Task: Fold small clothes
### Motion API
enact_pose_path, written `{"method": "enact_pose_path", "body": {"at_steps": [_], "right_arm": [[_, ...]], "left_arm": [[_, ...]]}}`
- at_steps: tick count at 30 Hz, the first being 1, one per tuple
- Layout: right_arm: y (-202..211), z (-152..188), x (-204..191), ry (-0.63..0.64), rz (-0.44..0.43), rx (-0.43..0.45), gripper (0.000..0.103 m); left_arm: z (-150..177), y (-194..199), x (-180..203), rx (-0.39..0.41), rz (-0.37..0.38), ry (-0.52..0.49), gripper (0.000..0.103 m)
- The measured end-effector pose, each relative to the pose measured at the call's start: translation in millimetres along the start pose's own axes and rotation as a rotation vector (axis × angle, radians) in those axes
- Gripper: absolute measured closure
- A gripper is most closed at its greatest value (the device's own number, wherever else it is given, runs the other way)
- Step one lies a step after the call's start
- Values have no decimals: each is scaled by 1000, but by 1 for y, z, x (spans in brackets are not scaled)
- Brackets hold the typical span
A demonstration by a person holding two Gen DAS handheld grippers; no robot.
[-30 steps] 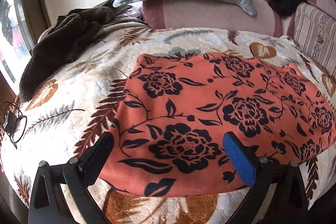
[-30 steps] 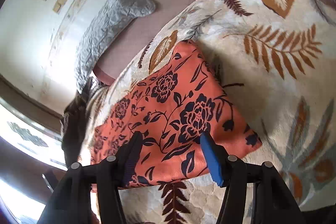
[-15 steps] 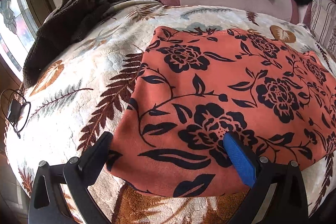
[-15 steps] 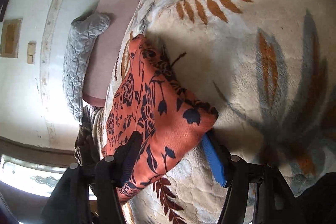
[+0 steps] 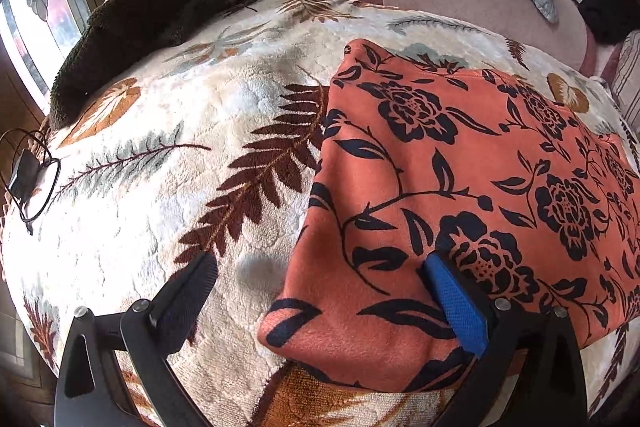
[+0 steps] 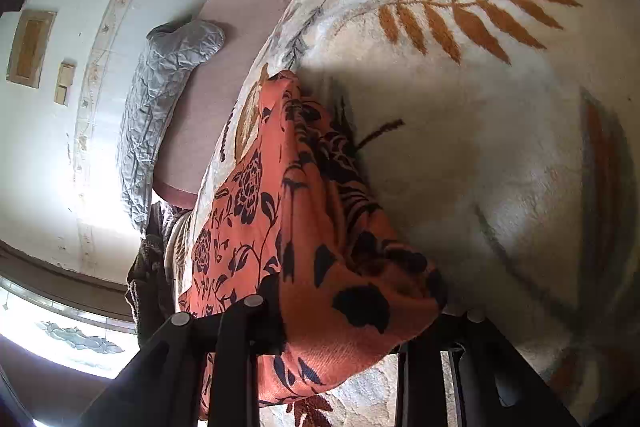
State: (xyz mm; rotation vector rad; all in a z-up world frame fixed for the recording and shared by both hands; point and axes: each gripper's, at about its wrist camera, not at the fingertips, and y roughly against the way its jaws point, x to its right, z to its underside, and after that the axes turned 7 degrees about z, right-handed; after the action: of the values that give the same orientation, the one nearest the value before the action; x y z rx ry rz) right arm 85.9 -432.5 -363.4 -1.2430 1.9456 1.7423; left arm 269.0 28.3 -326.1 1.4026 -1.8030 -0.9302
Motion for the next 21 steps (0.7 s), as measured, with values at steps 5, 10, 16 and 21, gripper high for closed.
{"method": "enact_pose_path", "body": {"at_steps": [5,10,16,21], "right_arm": [[19,4,-48,180,25,64,81],[37,26,-138,429,31,126,81],[28,79,-231,581,-41,85,81],[-17,141,-280,632,-93,-40,81]], "left_arm": [[-10,17,-20,52,-29,56,0],[-20,35,-60,109,-83,153,0],[-20,47,-109,141,-116,294,0],[-15,62,-138,180,-165,356,0]]}}
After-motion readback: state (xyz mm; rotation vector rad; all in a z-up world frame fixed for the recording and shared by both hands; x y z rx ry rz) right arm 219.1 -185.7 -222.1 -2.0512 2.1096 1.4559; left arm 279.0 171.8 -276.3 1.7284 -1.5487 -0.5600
